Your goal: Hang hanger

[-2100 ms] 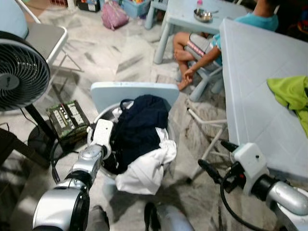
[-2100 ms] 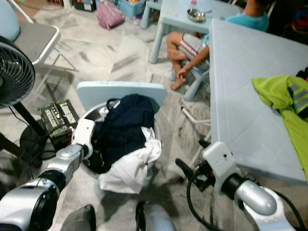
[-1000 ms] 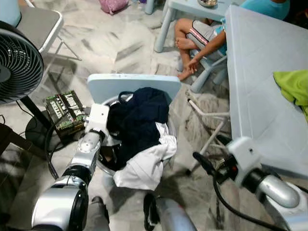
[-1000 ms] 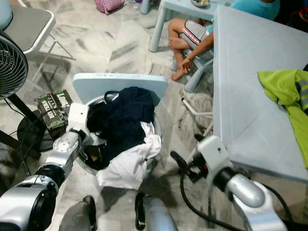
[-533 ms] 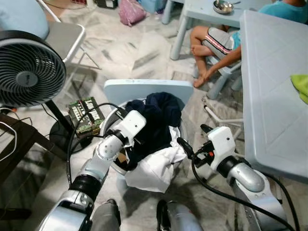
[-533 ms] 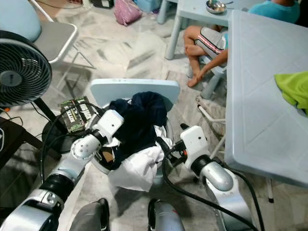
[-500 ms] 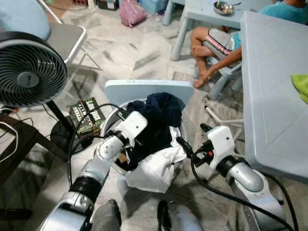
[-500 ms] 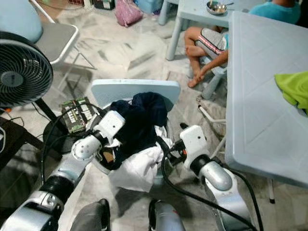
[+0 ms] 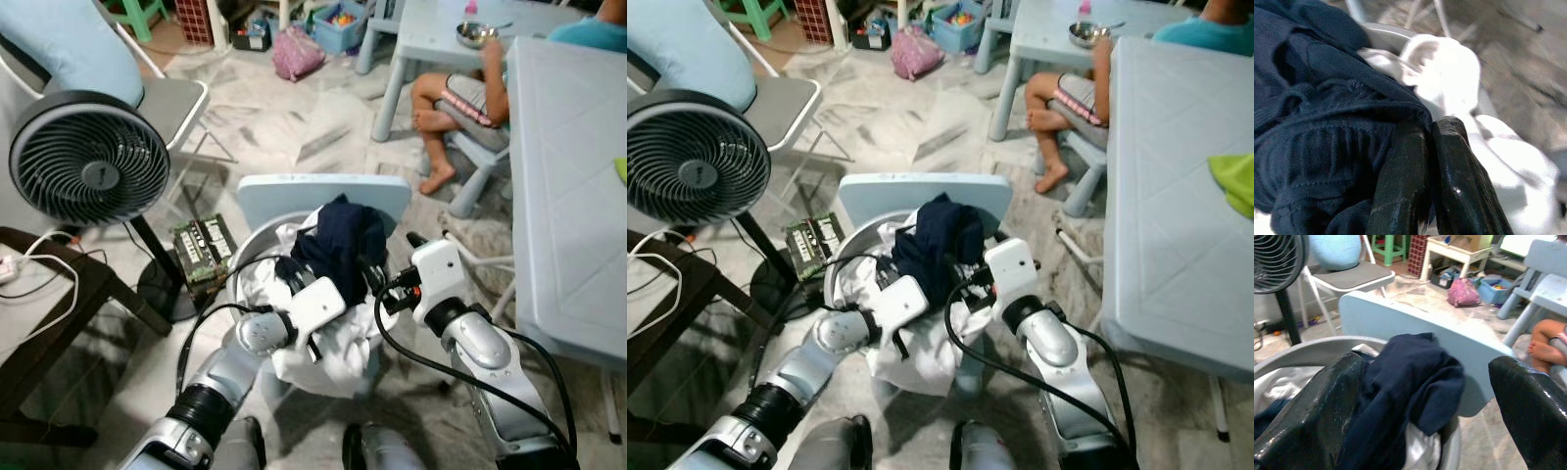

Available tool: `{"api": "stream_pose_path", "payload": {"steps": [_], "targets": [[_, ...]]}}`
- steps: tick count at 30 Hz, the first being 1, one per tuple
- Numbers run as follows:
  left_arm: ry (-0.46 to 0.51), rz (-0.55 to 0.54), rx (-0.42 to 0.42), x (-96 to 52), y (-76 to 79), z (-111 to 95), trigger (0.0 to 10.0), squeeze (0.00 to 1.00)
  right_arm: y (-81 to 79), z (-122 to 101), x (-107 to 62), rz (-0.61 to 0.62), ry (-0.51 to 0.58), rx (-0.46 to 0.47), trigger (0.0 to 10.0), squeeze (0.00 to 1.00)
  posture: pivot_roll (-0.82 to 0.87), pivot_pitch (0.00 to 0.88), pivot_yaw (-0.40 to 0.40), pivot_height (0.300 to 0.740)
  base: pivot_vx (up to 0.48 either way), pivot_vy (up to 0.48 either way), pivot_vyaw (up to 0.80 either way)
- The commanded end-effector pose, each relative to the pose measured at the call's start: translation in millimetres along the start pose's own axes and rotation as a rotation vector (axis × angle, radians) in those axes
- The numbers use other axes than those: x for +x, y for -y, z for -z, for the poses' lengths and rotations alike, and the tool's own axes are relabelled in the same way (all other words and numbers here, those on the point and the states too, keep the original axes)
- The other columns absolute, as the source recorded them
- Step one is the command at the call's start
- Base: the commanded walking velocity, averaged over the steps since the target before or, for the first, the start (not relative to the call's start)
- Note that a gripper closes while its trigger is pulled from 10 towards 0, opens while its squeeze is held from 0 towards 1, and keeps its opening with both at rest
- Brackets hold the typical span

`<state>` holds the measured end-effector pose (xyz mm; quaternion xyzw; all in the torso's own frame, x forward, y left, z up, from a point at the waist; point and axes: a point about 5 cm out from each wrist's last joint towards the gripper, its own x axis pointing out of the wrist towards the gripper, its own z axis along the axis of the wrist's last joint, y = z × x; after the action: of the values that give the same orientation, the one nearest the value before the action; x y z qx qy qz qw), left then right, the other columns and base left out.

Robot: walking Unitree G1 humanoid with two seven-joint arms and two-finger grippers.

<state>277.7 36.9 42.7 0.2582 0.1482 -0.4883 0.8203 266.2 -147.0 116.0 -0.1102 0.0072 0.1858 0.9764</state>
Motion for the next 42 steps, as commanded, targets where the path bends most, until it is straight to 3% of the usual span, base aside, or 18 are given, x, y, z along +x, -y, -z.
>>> {"api": "stream_pose_path", "payload": {"steps": [1, 2, 3, 4, 5, 6, 10, 12, 14, 18, 20, 26, 27, 29, 32, 35, 41, 42], "targets": [[-0.039, 0.052, 0.021, 2.9, 6.6, 2, 1.2, 0.0, 5.6, 4, -2.1, 0.025, -0.017, -0.017, 10.0, 0.0, -0.02, 0.08, 0.017, 0.74, 0.0, 0.0, 0.0], [-0.055, 0.075, 0.026, 5.7, 9.6, 1, 8.1, 0.0, 11.9, 7, -6.1, 0.064, -0.027, -0.037, 10.0, 0.0, -0.02, 0.076, 0.02, 0.74, 0.0, 0.0, 0.0], [-0.059, 0.084, 0.028, 6.8, 10.8, 0, 8.1, 0.0, 14.7, 8, -8.1, 0.082, -0.032, -0.042, 10.0, 0.0, -0.02, 0.076, 0.02, 0.74, 0.0, 0.0, 0.0], [-0.066, 0.083, 0.031, 7.4, 11.0, 0, 10.0, 0.0, 17.1, 9, -10.0, 0.098, -0.037, -0.049, 10.0, 0.0, -0.03, 0.074, 0.021, 0.74, 0.0, 0.0, 0.0], [-0.066, 0.083, 0.031, 7.4, 11.0, 0, 10.0, 0.0, 17.1, 9, -10.0, 0.098, -0.037, -0.049, 10.0, 0.0, -0.03, 0.074, 0.021, 0.74, 0.0, 0.0, 0.0], [-0.084, 0.064, 0.026, 8.0, 10.2, 1, 10.0, 1.0, 21.7, 15, -14.7, 0.132, -0.056, -0.056, 10.0, 0.0, -0.03, 0.069, 0.023, 0.74, 0.0, 0.0, 0.0], [-0.095, -0.021, 0.008, 7.0, 5.9, 4, 10.0, 1.0, 23.7, 20, -16.0, 0.155, -0.07, -0.046, 10.0, 0.0, -0.03, 0.063, 0.022, 0.74, 0.0, 0.0, 0.0], [-0.078, -0.128, -0.003, 4.5, -1.2, 3, 10.0, 1.0, 21.6, 18, -12.7, 0.151, -0.064, -0.049, 10.0, 0.0, -0.02, 0.062, 0.021, 0.74, 0.0, 0.0, 0.0], [-0.059, -0.274, -0.045, 0.7, -13.4, 2, 10.0, 1.0, 18.3, 16, -8.2, 0.138, -0.054, -0.053, 10.0, 0.0, -0.01, 0.058, 0.016, 0.74, 0.0, 0.0, 0.0], [-0.044, -0.484, -0.23, -18.2, -35.0, 3, 10.0, 1.0, 13.8, 12, 1.4, 0.123, -0.027, -0.046, 10.0, 0.0, 0.0, 0.062, 0.006, 0.74, 0.0, 0.0, 0.0], [-0.039, -0.496, -0.241, -20.8, -36.5, 3, 10.0, 1.0, 13.3, 12, 2.2, 0.12, -0.025, -0.045, 10.0, 0.0, 0.0, 0.062, 0.006, 0.74, 0.0, 0.0, 0.0], [0.01, -0.716, -0.388, -57.8, -45.1, 6, 10.0, 1.0, 12.8, 12, 2.7, 0.11, -0.02, -0.046, 10.0, 0.0, 0.02, 0.072, 0.003, 0.74, 0.0, 0.0, 0.0], [0.01, -0.716, -0.388, -57.8, -45.1, 6, 10.0, 1.0, 12.8, 12, 2.7, 0.11, -0.02, -0.046, 10.0, 0.0, 0.02, 0.072, 0.003, 0.74, 0.0, 0.0, 0.0], [-0.016, -0.843, -0.49, -81.4, -49.2, 22, 10.0, 1.0, 13.5, 13, 2.0, 0.11, -0.021, -0.043, 10.0, 0.0, 0.02, 0.074, 0.002, 0.74, 0.0, 0.0, 0.0], [-0.029, -0.874, -0.526, -90.2, -49.6, 29, 10.0, 1.0, 13.7, 14, 1.6, 0.11, -0.022, -0.042, 10.0, 0.0, 0.03, 0.075, -0.002, 0.74, 0.0, 0.0, 0.0], [-0.118, -0.934, -0.614, -109.4, -50.0, 60, 10.0, 1.0, 9.9, 15, 2.7, 0.092, -0.022, -0.032, 10.0, 0.0, 0.04, 0.08, -0.012, 0.74, 0.0, 0.0, 0.0], [-0.152, -0.836, -0.666, -106.9, -57.6, 77, 10.0, 1.0, 6.4, 13, 3.0, 0.068, -0.016, -0.031, 10.0, 0.0, 0.02, 0.094, -0.025, 0.74, 0.0, 0.0, 0.0], [-0.125, -0.819, -0.679, -104.9, -61.6, 75, 10.0, 0.78, 7.3, 12, 0.2, 0.066, -0.015, -0.033, 10.0, 0.0, 0.0, 0.101, -0.028, 0.74, 0.0, 0.0, 0.0]]}}
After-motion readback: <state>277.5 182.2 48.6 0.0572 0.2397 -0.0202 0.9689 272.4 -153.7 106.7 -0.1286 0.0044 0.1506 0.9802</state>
